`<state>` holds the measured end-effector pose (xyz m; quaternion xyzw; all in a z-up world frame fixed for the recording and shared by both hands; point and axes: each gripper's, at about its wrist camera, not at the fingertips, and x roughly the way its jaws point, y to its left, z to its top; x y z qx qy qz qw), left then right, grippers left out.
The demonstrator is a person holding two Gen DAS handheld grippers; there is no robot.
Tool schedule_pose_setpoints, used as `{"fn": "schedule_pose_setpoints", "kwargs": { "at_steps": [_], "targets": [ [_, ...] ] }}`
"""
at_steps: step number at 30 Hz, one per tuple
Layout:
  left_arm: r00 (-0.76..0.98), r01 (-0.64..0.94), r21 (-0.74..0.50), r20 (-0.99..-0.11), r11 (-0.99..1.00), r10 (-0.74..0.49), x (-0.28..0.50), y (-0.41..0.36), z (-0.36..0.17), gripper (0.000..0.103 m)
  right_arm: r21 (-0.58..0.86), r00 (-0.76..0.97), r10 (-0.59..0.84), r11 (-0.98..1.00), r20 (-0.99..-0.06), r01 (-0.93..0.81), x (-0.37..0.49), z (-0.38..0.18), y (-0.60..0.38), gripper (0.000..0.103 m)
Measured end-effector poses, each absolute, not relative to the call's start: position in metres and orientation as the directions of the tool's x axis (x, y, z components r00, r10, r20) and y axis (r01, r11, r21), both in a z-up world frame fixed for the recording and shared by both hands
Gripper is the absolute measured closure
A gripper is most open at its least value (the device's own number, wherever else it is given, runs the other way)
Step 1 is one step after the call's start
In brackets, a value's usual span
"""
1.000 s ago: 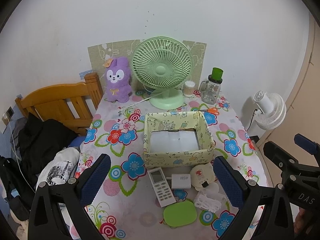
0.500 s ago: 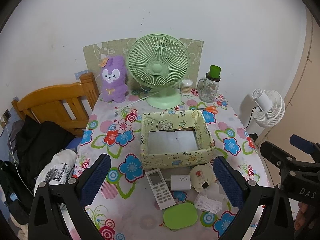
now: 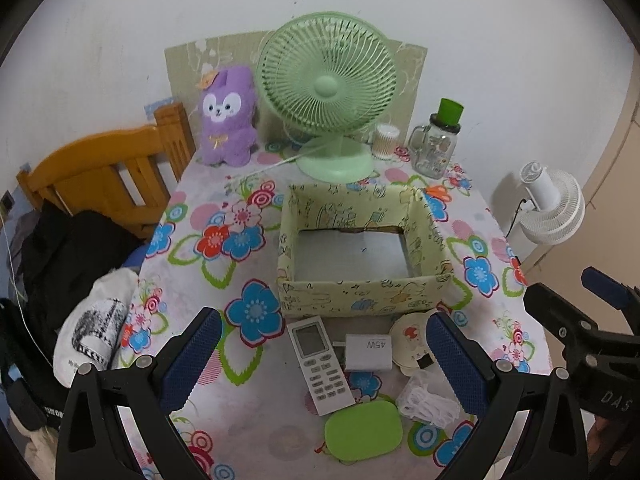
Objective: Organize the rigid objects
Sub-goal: 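Lower the left tool onto the white remote while the right tool approaches the white charger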
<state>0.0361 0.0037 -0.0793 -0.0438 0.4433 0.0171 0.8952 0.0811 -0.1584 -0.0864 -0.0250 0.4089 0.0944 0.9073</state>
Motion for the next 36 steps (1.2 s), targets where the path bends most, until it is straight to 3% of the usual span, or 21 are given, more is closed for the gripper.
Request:
{"fn": "schedule_pose_setpoints", "kwargs": {
  "at_steps": [22, 36],
  "targets": [
    [0.437, -0.138, -0.044, -0.899, 0.989, 0.021, 0.062, -0.003, -0.190, 0.000, 0.036, 0.535, 0.143, 0.978, -0.833, -0.207, 0.115, -0.191, -0.162, 0.000],
    [0.353, -0.163, -0.009, -0.934, 0.987, 0.050, 0.068, 0.002, -0.228, 0.004, 0.021, 0.479, 0.143, 0.968, -0.866, -0.251, 0.126, -0.224, -0.145, 0.000]
  ]
}}
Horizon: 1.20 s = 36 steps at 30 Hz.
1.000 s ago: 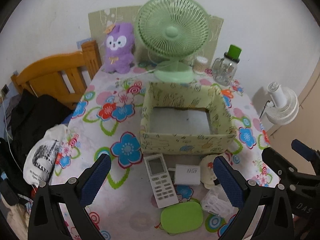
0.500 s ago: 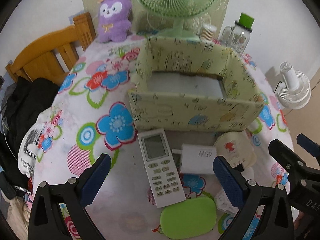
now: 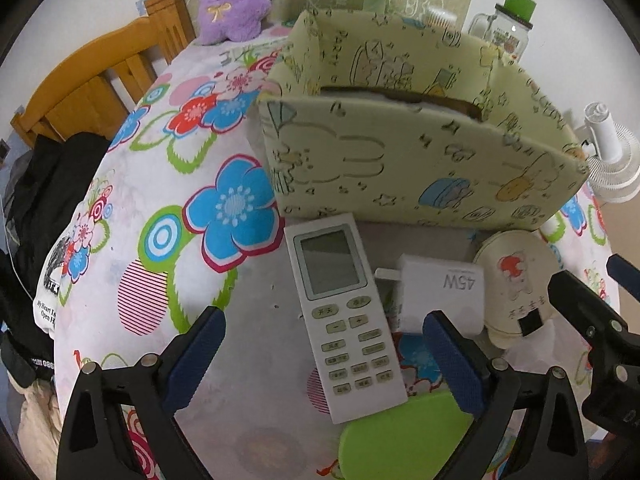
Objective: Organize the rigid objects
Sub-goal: 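Lower the left tool onto the white remote while the right tool approaches the white charger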
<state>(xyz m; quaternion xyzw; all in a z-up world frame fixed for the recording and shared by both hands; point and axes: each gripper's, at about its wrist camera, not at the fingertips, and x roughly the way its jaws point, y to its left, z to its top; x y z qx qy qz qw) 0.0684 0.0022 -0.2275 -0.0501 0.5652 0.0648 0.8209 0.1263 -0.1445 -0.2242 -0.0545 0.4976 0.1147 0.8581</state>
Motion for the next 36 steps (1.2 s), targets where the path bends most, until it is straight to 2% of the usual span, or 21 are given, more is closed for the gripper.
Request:
{"fn": "schedule_pose_setpoints", "kwargs": {
  "at_steps": [9, 14, 19, 21, 27, 29, 30, 36],
  "targets": [
    [0.343, -0.189, -0.054, -0.939, 0.980, 0.015, 0.071, 0.010, -0.233, 0.008, 0.008, 0.458, 0.126, 0.968, -0.880, -0.251, 0.134, -0.233, -0.137, 0.000],
    [0.328, -0.175, -0.050, -0.945, 0.983, 0.010, 0.070, 0.012, -0.234, 0.014, 0.003, 0.453, 0.120, 0.968, -0.883, -0.250, 0.136, -0.234, -0.135, 0.000],
    [0.300, -0.148, -0.038, -0.954, 0.988, 0.009, 0.070, 0.008, -0.242, 0.013, 0.011, 0.446, 0.129, 0.966, -0.886, -0.258, 0.137, -0.235, -0.127, 0.000],
    [0.291, -0.139, -0.017, -0.956, 0.990, 0.024, 0.072, 0.006, -0.247, 0.016, 0.009, 0.445, 0.131, 0.964, -0.886, -0.265, 0.137, -0.234, -0.123, 0.000],
    [0.281, -0.146, -0.074, -0.959, 0.986, -0.031, 0.077, 0.010, -0.253, 0.031, 0.000, 0.443, 0.130, 0.959, -0.887, -0.282, 0.135, -0.234, -0.111, 0.000],
    [0.295, -0.121, -0.083, -0.954, 0.989, -0.044, 0.078, 0.009, -0.251, 0.045, 0.002, 0.440, 0.134, 0.958, -0.888, -0.288, 0.136, -0.233, -0.108, 0.000],
    [0.301, -0.100, -0.085, -0.952, 0.991, -0.051, 0.078, 0.007, -0.250, 0.048, 0.002, 0.439, 0.136, 0.956, -0.888, -0.292, 0.136, -0.233, -0.105, 0.000],
    [0.294, -0.093, -0.097, -0.954, 0.991, -0.066, 0.082, 0.013, -0.249, 0.053, -0.006, 0.438, 0.142, 0.948, -0.888, -0.319, 0.135, -0.230, -0.089, 0.000]
  ]
}}
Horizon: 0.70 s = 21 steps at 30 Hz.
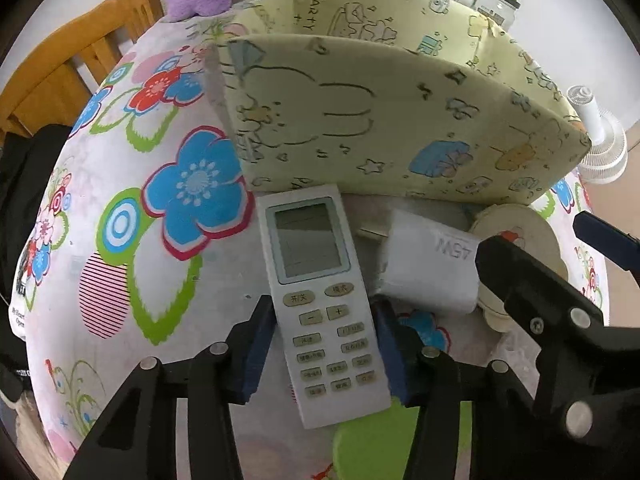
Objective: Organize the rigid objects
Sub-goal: 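Lower the left tool onto the white remote while the right tool approaches the white charger, then close the left tool on the white remote while the right tool grasps the white charger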
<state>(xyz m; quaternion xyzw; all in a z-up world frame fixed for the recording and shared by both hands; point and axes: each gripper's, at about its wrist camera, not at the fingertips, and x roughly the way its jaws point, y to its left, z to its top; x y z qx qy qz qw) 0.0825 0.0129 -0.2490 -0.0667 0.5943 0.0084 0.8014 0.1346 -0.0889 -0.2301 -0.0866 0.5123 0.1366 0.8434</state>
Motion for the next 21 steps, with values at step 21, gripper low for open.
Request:
{"fn": "schedule_pose_setpoints", "kwargs": {
  "at_steps": [21],
  "targets": [
    [0.276, -0.030, -0.048, -0.960, 0.998, -0.038, 0.095, 0.062, -0.256, 0.055, 0.012, 0.338, 0.124, 0.949, -0.933, -0.315, 0.145, -0.265, -0.039, 0.010]
  ]
}}
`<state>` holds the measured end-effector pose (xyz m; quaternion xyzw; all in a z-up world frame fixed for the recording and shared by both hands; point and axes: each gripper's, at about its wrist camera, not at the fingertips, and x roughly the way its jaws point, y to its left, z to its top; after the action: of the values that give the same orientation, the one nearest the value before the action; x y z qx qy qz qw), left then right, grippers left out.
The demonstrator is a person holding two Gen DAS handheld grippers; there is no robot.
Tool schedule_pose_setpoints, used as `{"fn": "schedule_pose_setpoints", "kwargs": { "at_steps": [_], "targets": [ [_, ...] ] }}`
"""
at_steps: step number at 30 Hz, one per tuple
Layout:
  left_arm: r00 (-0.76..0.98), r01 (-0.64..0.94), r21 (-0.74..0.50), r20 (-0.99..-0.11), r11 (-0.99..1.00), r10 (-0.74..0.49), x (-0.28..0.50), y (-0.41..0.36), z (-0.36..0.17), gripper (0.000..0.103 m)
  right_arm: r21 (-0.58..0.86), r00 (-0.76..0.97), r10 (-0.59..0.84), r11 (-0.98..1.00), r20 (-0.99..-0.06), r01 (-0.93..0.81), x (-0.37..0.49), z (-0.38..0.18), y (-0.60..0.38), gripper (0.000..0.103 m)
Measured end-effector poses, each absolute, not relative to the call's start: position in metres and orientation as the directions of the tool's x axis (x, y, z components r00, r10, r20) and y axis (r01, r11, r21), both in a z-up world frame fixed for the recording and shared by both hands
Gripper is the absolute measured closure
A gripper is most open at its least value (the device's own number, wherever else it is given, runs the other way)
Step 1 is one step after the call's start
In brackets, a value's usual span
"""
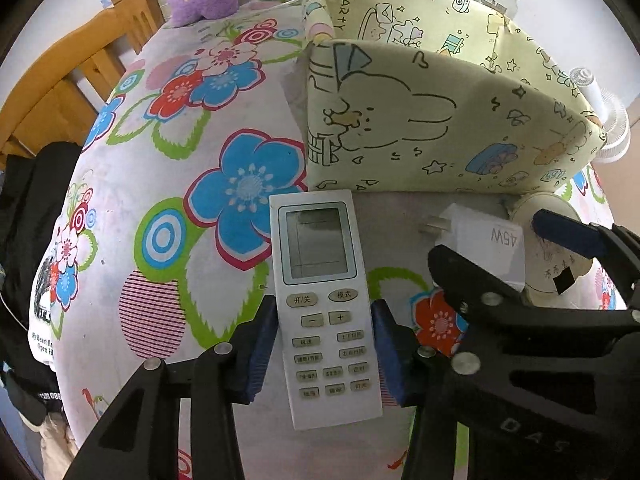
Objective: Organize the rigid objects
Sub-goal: 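Close the left tool on the white remote while the right tool grasps the white charger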
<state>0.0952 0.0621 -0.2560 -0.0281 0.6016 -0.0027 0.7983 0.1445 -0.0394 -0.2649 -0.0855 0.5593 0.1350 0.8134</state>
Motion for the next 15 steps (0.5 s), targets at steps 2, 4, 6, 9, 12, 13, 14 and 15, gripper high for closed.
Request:
{"fn": "schedule_pose_setpoints", "kwargs": {
  "at_steps": [2, 4, 6, 9, 12, 13, 14, 15],
  "targets": [
    [0.276, -0.026, -0.049, -0.960, 0.998, -0.040, 0.093, 0.060, -0.255, 0.055, 0.017, 0.333, 0.123, 0.953, -0.935, -0.303, 0.145, -0.267, -0.037, 0.012],
    [0.276, -0.024, -0.049, -0.960, 0.999, -0.040, 0.094, 0.061, -0.256, 0.055, 0.028, 0.320, 0.127, 0.955, -0.939, -0.296, 0.145, -0.270, -0.034, 0.015],
    [0.275, -0.023, -0.047, -0.961, 0.999, -0.039, 0.095, 0.061, -0.258, 0.055, 0.042, 0.302, 0.133, 0.956, -0.944, -0.289, 0.147, -0.272, -0.030, 0.020],
    [0.274, -0.020, -0.040, -0.961, 0.999, -0.033, 0.094, 0.055, -0.256, 0.055, 0.016, 0.307, 0.108, 0.957, -0.946, -0.288, 0.148, -0.275, -0.023, 0.027],
    [0.276, -0.013, -0.026, -0.961, 1.000, -0.022, 0.096, 0.053, -0.259, 0.054, -0.011, 0.313, 0.083, 0.957, -0.946, -0.288, 0.149, -0.277, -0.020, 0.036],
    [0.276, -0.013, -0.023, -0.961, 1.000, -0.018, 0.097, 0.053, -0.259, 0.054, -0.010, 0.313, 0.085, 0.957, -0.946, -0.289, 0.149, -0.277, -0.019, 0.036],
    [0.277, -0.012, -0.018, -0.961, 1.000, -0.014, 0.098, 0.051, -0.260, 0.054, -0.009, 0.314, 0.086, 0.957, -0.946, -0.288, 0.149, -0.277, -0.018, 0.036],
    [0.277, -0.010, -0.015, -0.961, 1.000, -0.012, 0.099, 0.051, -0.260, 0.054, -0.009, 0.314, 0.086, 0.958, -0.945, -0.288, 0.149, -0.277, -0.018, 0.037]
  ]
}}
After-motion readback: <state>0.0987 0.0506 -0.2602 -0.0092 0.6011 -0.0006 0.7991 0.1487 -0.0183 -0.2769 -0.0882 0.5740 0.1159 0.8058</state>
